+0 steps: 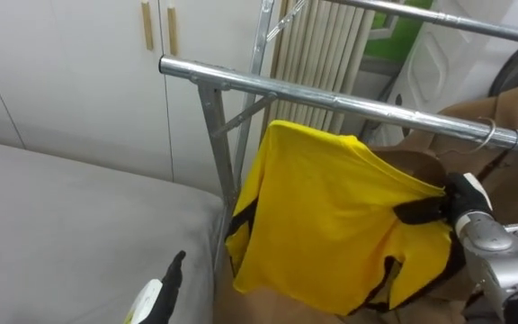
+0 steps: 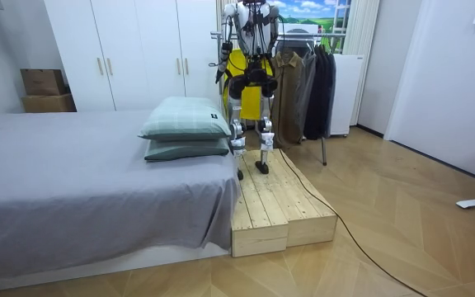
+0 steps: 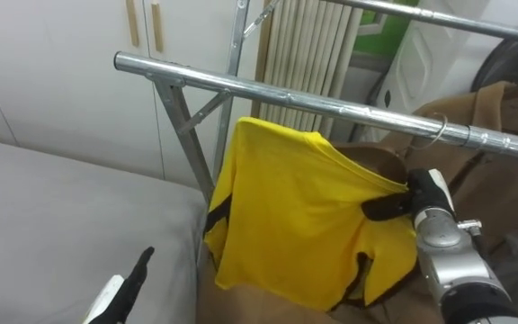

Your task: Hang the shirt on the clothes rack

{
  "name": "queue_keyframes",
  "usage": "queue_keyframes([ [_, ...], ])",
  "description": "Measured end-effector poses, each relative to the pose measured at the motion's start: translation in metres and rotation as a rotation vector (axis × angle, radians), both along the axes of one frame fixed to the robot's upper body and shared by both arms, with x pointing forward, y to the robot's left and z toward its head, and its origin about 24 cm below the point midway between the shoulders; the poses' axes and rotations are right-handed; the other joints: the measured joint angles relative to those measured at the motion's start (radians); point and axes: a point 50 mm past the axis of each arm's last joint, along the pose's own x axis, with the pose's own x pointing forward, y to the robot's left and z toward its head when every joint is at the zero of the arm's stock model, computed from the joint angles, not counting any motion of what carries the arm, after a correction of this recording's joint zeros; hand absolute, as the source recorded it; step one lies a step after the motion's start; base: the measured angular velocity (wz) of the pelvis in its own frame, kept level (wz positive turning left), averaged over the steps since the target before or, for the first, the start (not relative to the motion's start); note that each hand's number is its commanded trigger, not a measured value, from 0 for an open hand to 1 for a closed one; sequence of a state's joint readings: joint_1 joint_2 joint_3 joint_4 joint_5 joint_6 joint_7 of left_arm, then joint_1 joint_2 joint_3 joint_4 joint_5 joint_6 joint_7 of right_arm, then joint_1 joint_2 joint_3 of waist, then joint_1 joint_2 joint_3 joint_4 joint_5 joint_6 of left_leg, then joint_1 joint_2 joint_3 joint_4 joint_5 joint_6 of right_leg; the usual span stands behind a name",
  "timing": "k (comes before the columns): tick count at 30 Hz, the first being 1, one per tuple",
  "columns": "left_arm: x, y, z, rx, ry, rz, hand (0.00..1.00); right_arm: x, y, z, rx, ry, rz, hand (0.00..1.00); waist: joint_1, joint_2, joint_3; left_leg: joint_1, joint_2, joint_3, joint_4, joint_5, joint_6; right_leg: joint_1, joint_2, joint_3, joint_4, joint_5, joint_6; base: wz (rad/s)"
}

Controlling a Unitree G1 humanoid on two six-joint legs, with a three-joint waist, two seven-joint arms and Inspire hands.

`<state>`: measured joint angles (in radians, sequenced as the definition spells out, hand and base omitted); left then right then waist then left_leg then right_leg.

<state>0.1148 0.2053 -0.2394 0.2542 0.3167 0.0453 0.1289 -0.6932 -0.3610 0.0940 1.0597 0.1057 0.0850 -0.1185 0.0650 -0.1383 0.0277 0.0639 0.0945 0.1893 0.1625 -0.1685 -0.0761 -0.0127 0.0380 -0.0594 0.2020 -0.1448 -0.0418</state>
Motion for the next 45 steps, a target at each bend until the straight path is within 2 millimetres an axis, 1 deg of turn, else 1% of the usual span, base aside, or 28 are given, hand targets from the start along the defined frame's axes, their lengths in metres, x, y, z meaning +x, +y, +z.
queue_keyframes([
  [27,-0.0014,0.0012,-0.003,0.002,0.019,-0.005,0.0,0.0001,0.0003,0.0001,0.001,-0.003,0.0,0.0,-0.004,0.002,-0.0011,0.005,0.0,0.0,0.001,0.0,0.0,0.001,-0.001,0.001,0.0,0.0,0.0,0.0],
  [35,-0.0014,0.0015,-0.0031,0.003,0.019,-0.005,0.0,-0.0006,0.0002,-0.0007,0.008,-0.007,-0.001,0.0,-0.005,0.006,-0.0027,0.007,0.0,0.002,0.001,0.0,0.0,0.001,-0.001,0.002,0.0,0.0,0.0,0.0],
  [41,0.0004,0.0018,-0.0016,0.009,0.009,-0.003,0.0,-0.0023,0.0015,-0.0004,0.012,-0.034,0.006,0.0,-0.016,0.025,-0.0109,0.001,-0.001,0.003,0.001,0.0,0.0,-0.007,-0.002,0.005,0.001,0.0,0.0,0.0],
  [43,0.0008,0.0019,-0.0008,0.009,0.005,-0.003,0.0,-0.0063,0.0036,-0.001,0.012,-0.065,0.013,0.0,-0.018,0.036,-0.0165,0.0,-0.001,0.003,0.001,0.0,0.0,-0.008,-0.002,0.006,0.001,0.0,0.0,0.0],
  [45,0.0008,0.0012,-0.0005,0.007,0.002,-0.005,0.0,-0.0076,0.0059,-0.0005,0.007,-0.088,0.01,0.0,-0.027,0.045,-0.0193,0.001,-0.001,0.003,0.001,0.0,0.0,-0.008,-0.001,0.006,0.002,0.0,0.0,0.0],
])
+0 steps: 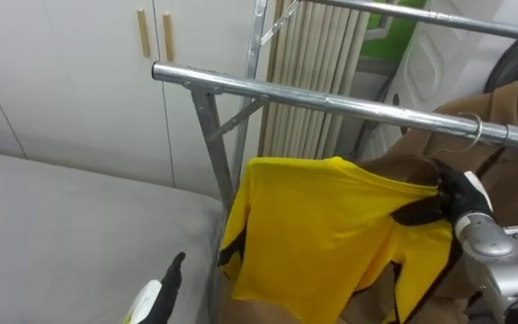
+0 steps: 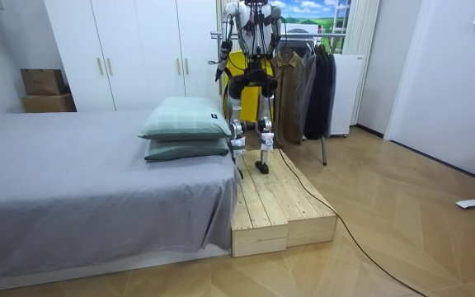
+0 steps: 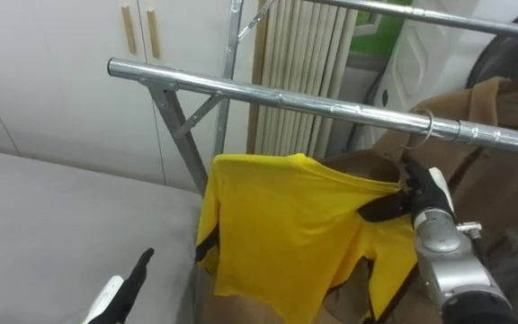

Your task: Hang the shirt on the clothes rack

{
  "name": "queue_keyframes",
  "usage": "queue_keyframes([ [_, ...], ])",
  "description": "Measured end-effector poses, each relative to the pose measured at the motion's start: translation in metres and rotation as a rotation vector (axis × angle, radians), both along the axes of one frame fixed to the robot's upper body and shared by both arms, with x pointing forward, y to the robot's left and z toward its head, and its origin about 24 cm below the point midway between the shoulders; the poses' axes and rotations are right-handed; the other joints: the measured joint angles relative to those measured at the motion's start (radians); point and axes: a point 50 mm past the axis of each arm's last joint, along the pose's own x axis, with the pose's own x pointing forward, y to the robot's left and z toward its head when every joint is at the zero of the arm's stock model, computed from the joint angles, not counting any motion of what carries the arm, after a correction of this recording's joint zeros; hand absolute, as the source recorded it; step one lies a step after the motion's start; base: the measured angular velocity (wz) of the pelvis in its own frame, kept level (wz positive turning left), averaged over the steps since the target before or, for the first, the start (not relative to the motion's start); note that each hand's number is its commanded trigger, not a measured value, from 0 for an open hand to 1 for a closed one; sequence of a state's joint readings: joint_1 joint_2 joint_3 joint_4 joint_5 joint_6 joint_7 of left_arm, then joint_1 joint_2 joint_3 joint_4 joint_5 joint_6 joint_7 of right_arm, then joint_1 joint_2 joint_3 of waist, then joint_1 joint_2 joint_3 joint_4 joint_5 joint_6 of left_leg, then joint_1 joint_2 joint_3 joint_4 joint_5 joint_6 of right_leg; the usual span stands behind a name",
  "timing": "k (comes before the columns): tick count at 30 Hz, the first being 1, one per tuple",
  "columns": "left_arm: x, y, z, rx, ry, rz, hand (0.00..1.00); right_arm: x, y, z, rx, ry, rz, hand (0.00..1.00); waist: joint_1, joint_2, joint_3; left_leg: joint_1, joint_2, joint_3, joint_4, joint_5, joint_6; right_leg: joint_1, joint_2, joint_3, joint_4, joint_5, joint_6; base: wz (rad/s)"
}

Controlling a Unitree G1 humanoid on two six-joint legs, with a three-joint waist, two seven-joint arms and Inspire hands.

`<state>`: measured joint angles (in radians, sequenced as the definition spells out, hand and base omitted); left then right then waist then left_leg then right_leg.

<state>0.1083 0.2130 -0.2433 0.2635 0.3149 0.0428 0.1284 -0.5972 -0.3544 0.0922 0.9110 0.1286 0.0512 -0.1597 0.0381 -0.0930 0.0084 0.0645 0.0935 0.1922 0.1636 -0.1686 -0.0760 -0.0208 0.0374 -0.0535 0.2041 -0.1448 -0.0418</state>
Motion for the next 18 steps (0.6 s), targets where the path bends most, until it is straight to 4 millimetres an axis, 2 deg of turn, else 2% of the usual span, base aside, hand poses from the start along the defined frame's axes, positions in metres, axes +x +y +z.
queue_keyframes([
  [5,0.002,-0.001,0.003,-0.005,-0.042,0.015,0.0,-0.012,0.01,-0.006,-0.02,-0.074,-0.014,0.0,-0.013,0.009,-0.0001,0.002,0.004,0.015,0.0,0.0,0.0,0.003,0.001,0.0,0.006,0.0,0.0,-0.01],
  [7,0.002,-0.001,0.004,0.0,-0.064,0.029,0.0,-0.022,0.012,-0.012,-0.027,-0.096,-0.024,0.0,-0.017,0.013,0.0017,0.003,0.004,0.023,0.0,0.0,0.0,0.001,0.002,0.009,0.006,0.0,0.0,-0.08],
  [11,0.002,0.0,0.005,0.002,-0.079,0.036,0.0,-0.029,0.015,-0.014,-0.025,-0.121,-0.042,0.0,-0.036,0.022,0.0035,0.004,0.001,0.024,0.0,0.0,0.0,-0.005,0.0,0.016,0.011,0.0,0.0,-0.06],
  [15,-0.001,0.0,-0.001,0.012,-0.069,0.049,0.0,-0.044,0.021,-0.011,-0.111,-0.186,-0.011,0.0,-0.044,0.036,0.0032,0.004,0.001,0.052,0.0,0.0,0.0,-0.022,0.0,0.033,0.016,-0.001,0.002,-0.13],
  [18,-0.004,0.002,-0.005,0.025,-0.059,0.069,0.0,-0.058,0.029,-0.016,-0.162,-0.207,0.016,0.0,-0.066,0.047,0.0027,0.003,0.0,0.055,0.0,0.0,0.0,-0.027,0.001,0.039,0.017,-0.002,0.003,-0.08],
])
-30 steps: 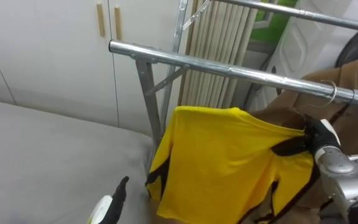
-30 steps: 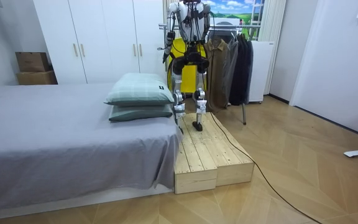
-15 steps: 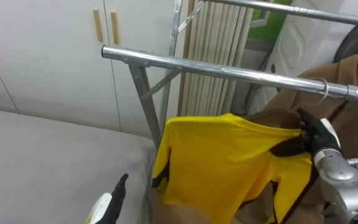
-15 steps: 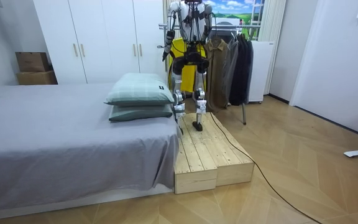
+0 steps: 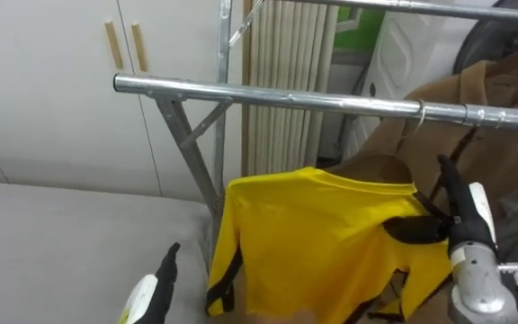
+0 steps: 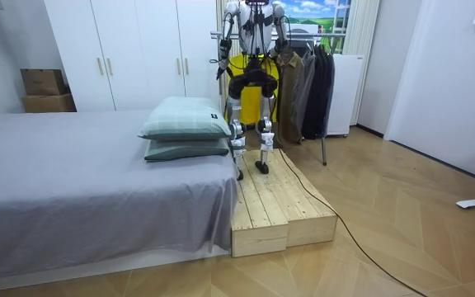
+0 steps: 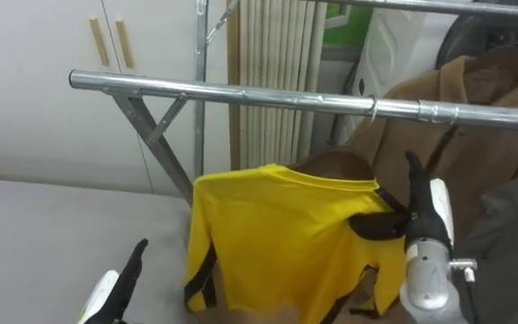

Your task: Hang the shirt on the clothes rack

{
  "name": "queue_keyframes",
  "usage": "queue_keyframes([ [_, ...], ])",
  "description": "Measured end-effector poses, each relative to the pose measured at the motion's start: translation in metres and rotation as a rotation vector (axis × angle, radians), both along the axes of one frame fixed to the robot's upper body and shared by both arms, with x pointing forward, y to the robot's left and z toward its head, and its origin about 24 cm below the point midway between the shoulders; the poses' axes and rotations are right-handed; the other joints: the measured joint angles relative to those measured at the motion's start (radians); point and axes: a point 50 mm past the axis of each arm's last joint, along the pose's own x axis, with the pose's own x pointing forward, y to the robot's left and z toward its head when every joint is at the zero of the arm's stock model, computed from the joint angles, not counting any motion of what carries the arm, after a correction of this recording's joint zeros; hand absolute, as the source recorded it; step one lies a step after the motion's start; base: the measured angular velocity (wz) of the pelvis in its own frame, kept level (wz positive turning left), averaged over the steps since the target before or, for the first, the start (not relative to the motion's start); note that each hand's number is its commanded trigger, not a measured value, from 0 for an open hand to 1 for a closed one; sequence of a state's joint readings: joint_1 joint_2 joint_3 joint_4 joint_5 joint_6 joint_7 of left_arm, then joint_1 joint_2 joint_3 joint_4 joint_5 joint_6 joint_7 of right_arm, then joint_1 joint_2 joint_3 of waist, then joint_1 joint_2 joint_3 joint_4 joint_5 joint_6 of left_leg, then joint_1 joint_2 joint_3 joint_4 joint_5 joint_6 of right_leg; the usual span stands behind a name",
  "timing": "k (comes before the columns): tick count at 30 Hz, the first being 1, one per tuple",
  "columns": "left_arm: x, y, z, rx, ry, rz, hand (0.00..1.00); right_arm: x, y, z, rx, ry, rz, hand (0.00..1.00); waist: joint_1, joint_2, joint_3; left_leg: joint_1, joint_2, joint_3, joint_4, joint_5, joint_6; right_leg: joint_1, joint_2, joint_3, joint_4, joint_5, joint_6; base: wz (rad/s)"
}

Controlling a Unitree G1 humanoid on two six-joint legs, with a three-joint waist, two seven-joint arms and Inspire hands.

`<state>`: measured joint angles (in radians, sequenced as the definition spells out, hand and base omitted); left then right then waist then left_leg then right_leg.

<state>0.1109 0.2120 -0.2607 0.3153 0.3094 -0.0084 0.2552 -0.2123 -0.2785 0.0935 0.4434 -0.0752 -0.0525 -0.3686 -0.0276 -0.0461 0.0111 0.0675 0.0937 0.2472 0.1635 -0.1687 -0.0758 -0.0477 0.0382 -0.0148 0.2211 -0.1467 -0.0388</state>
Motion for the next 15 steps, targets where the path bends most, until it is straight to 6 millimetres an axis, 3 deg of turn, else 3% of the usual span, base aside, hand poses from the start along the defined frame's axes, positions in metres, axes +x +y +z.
queue_keyframes([
  [7,0.004,-0.007,0.01,-0.02,-0.094,-0.009,0.0,-0.026,0.008,-0.013,-0.093,-0.004,-0.003,0.0,-0.018,0.01,-0.0042,-0.001,0.0,0.003,0.0,0.0,0.0,-0.005,0.009,0.015,0.004,0.0,0.0,-0.05],
  [15,0.004,-0.007,0.01,-0.06,-0.096,0.006,0.0,-0.036,0.014,-0.011,-0.075,-0.056,-0.018,0.0,-0.026,0.011,-0.0039,0.015,0.002,0.016,0.0,0.0,0.0,0.007,0.014,0.04,0.006,0.0,0.0,-0.09],
])
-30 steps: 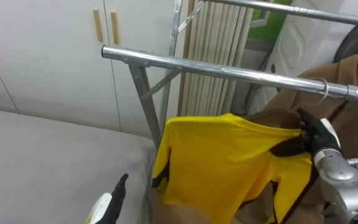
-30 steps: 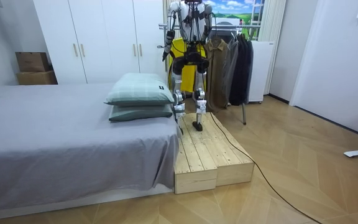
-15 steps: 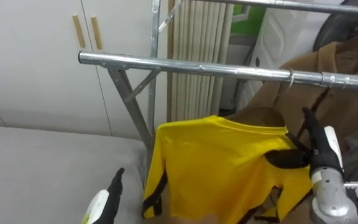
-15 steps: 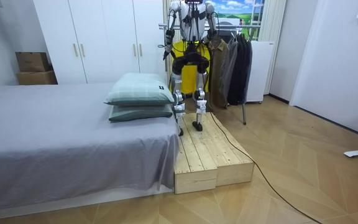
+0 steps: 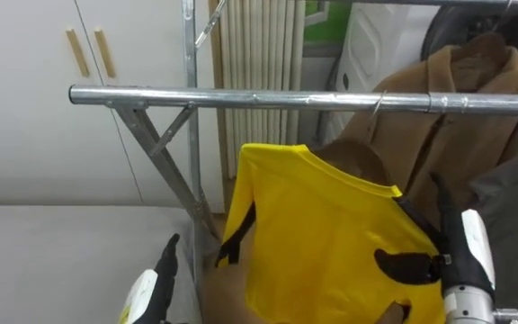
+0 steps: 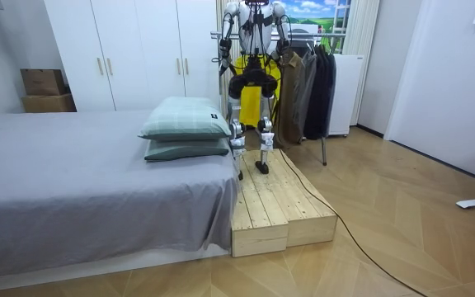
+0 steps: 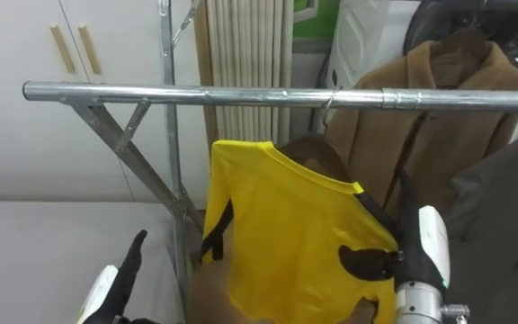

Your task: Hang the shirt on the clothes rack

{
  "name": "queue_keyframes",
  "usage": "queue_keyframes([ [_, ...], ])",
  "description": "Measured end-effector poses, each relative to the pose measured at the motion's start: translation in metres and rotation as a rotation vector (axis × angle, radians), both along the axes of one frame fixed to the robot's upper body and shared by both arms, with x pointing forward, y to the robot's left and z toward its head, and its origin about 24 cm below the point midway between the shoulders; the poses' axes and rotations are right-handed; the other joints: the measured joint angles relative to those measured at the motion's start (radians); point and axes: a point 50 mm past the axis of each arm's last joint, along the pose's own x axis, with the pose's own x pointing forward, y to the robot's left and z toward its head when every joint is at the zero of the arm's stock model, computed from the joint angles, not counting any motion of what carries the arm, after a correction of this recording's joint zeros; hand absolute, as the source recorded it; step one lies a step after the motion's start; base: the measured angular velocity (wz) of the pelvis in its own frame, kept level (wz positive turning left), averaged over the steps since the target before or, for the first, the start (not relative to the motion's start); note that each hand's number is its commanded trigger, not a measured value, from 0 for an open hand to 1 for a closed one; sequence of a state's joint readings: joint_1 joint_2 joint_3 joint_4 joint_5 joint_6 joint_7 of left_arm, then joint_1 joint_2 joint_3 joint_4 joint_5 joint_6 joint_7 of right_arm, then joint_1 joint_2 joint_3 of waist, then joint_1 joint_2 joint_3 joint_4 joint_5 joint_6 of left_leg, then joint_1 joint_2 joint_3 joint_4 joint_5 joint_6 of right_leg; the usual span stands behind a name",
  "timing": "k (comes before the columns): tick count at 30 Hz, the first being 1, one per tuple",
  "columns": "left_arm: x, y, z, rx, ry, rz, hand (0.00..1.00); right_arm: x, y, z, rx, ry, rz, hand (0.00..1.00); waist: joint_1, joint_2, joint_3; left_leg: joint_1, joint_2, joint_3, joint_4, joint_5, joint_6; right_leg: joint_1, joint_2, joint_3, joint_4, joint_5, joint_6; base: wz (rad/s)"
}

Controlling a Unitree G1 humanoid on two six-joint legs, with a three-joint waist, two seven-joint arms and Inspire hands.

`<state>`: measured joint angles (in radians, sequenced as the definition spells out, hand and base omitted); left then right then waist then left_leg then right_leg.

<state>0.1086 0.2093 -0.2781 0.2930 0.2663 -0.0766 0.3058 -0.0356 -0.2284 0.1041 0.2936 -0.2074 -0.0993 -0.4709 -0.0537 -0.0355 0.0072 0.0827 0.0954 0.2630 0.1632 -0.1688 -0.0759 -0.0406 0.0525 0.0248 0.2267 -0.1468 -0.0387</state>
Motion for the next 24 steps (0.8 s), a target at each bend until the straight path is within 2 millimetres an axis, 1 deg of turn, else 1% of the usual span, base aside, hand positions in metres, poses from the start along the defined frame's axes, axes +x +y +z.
queue_keyframes([
  [5,0.001,-0.001,0.004,-0.003,-0.022,-0.001,0.0,-0.015,-0.002,-0.012,0.002,0.036,-0.021,0.0,-0.001,0.002,0.0,0.01,-0.001,0.0,-0.002,0.0,0.0,0.005,0.0,0.004,-0.005,0.0,0.0,-0.01],
  [7,0.0,0.0,0.004,-0.003,-0.028,0.001,0.0,-0.025,-0.004,-0.02,0.002,0.072,-0.027,0.0,0.002,0.002,0.0002,0.017,-0.001,0.003,-0.005,0.0,0.0,0.009,0.002,0.01,-0.005,0.0,0.0,-0.07],
  [10,-0.005,0.001,0.0,-0.002,-0.015,0.008,0.0,-0.032,-0.004,-0.026,0.002,0.096,-0.03,0.0,0.002,0.003,0.0009,0.017,-0.002,0.009,-0.005,0.0,0.0,0.004,0.003,0.019,-0.003,0.0,0.0,-0.09],
  [15,-0.008,0.002,-0.002,0.0,-0.003,0.01,0.0,-0.036,-0.005,-0.029,-0.002,0.11,-0.035,0.0,0.001,0.003,0.0013,0.017,-0.002,0.01,-0.005,0.0,0.0,0.0,0.005,0.029,-0.005,0.0,0.001,-0.06],
  [24,-0.013,0.003,-0.005,0.001,0.013,0.015,0.0,-0.045,-0.006,-0.033,-0.037,0.124,-0.038,0.0,0.007,0.005,0.0014,0.015,-0.002,0.01,-0.005,0.0,0.0,-0.002,0.006,0.03,-0.005,-0.001,0.001,0.0],
])
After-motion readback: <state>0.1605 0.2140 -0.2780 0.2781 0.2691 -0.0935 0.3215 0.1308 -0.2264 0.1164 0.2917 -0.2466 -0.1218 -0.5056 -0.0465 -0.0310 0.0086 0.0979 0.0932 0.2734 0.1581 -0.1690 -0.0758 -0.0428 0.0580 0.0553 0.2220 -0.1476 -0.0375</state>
